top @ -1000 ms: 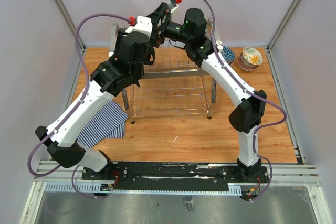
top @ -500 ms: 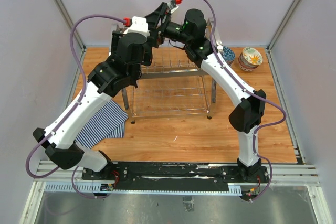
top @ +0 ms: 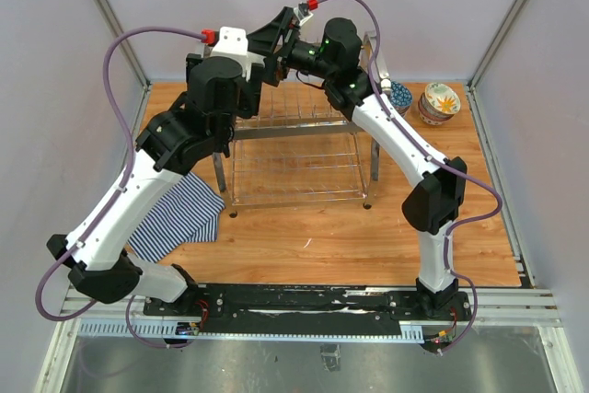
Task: Unload the bowls from the dish rack
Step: Pick up the bowl from the dish rack.
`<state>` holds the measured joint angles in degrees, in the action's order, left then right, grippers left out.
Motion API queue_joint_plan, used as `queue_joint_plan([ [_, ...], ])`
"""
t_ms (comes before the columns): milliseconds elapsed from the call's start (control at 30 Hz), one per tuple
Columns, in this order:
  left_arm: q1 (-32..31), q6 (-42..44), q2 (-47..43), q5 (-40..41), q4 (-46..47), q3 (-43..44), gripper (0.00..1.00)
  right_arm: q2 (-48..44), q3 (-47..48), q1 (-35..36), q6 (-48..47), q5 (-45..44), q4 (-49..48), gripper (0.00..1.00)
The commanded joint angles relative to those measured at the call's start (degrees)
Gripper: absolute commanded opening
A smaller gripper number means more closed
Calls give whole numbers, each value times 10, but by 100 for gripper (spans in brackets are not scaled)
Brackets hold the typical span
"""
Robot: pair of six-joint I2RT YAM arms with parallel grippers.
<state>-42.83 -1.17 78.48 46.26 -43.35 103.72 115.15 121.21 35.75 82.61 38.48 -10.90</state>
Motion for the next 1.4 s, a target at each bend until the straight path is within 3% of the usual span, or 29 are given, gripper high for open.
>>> queue_joint_plan([
  [0, 5, -15, -8, -11, 2, 27, 86, -28, -12, -1, 7, -6, -20, 99],
  [600, 13, -72, -17, 38, -7, 84, 85, -44, -38, -9, 21, -16, -51, 86],
  [1367, 51, -157, 9, 61, -89, 119, 84, -50, -53, -8, 44, -8, -105, 56],
])
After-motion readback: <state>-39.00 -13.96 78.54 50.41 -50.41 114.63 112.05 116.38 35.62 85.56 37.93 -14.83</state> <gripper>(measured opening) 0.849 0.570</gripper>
